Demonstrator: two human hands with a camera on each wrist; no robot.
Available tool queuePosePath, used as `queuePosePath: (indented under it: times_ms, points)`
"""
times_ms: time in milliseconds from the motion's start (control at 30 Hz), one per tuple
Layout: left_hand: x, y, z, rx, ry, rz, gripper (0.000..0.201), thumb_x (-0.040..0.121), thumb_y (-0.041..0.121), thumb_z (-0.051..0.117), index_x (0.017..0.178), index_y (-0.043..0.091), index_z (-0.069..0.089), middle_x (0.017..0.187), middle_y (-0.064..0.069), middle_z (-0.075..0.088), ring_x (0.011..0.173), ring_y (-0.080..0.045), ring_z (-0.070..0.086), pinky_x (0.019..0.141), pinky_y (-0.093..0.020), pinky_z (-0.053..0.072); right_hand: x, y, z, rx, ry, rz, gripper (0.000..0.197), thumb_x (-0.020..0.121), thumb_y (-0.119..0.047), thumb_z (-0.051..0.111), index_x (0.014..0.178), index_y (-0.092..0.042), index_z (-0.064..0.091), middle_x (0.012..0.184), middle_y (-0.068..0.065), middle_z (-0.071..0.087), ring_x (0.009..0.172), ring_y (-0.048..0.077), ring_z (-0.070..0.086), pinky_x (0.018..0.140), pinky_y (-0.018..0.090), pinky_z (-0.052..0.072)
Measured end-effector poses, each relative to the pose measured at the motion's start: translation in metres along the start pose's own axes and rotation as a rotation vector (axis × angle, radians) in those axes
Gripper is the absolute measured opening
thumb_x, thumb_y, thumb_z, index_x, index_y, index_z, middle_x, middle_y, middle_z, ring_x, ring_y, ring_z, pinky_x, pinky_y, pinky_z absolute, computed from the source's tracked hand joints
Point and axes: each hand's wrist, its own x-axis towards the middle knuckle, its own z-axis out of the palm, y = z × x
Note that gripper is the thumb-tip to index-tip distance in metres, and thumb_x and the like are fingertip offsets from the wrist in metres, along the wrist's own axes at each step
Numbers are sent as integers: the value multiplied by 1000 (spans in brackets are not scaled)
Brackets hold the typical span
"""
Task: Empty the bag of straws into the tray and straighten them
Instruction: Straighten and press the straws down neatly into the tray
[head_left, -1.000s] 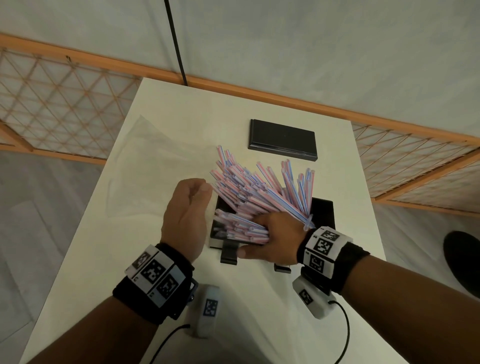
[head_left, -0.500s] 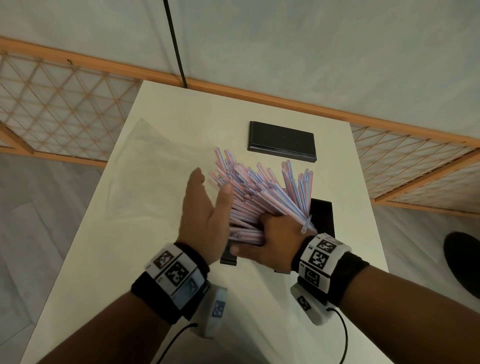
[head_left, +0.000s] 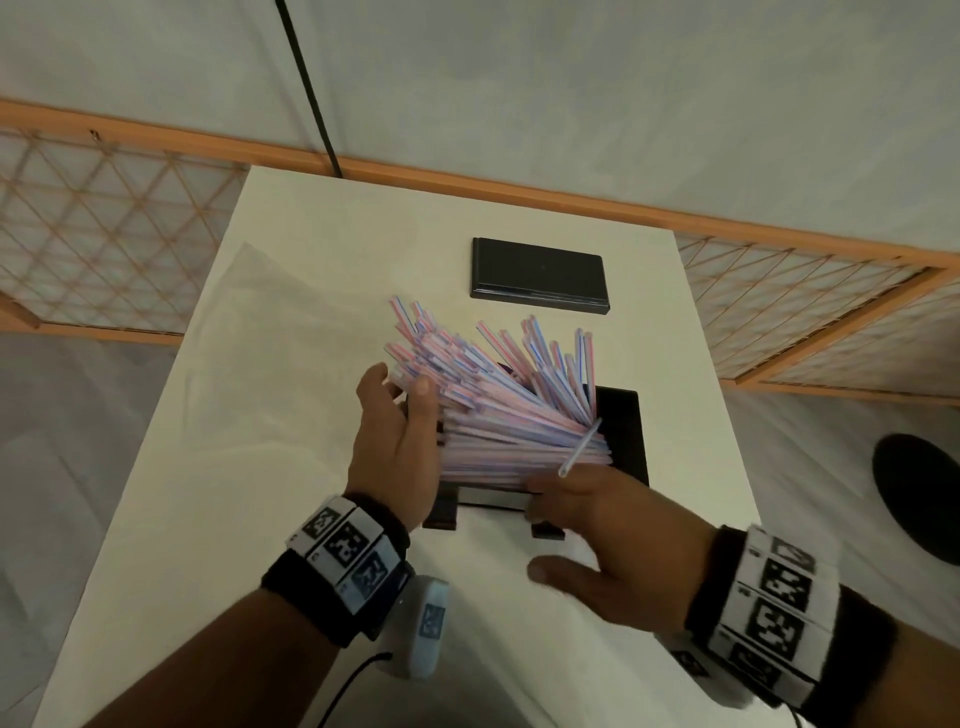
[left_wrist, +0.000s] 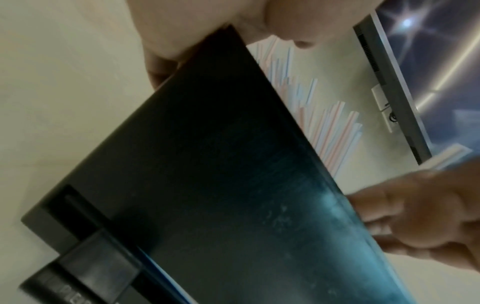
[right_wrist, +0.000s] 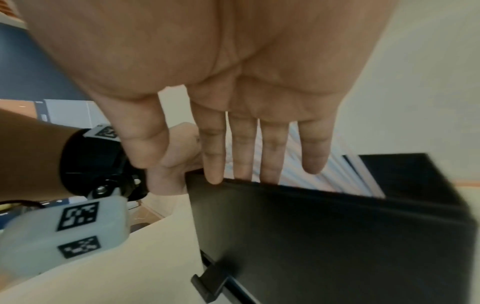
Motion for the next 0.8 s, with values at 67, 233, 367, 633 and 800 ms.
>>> queuePosePath:
  times_ms: [67, 233, 367, 633, 800]
  points:
    - [-1, 0, -1, -11, -7, -6, 48, 105, 36, 36, 143, 8, 31, 103, 22, 54, 86, 11, 56, 68, 3, 37, -5, 11, -4, -3, 90, 19, 27, 89, -43, 57, 99, -20, 67, 100, -6, 66, 94, 18, 61, 83, 31, 51]
    - [-3, -2, 1, -4, -26, -18, 18, 106, 33, 33, 117, 19, 37, 94, 17, 53, 71, 27, 52, 62, 3, 37, 8, 27, 0, 40, 238, 188, 6, 82, -21, 59, 86, -22, 55, 85, -10, 66, 79, 22, 65, 69, 28, 52]
    - [-2, -4, 0, -30, -25, -45, 23, 106, 37, 31, 119, 19, 38, 93, 16, 55, 64, 24, 52, 58, 2, 36, 34, 24, 3, 56, 261, 275, 22, 85, -18, 66, 97, -18, 48, 87, -1, 59, 75, 27, 57, 66, 32, 46]
    - [-2, 0, -6, -98, -16, -3, 42, 102, 51, 35, 124, 16, 41, 97, 16, 57, 76, 22, 55, 73, -5, 42, 39, 32, -10, -44, 306, 604, 48, 85, -46, 69, 63, -24, 32, 61, -7, 40, 62, 24, 43, 61, 30, 30]
    - [-6, 13, -2, -83, 119, 175, 84, 88, 62, 39, 151, 7, 30, 150, -6, 43, 140, -13, 40, 116, -34, 34, 40, 42, -13, 109, 406, 673, 48, 81, -44, 75, 94, -15, 40, 71, -3, 56, 69, 25, 54, 63, 31, 39]
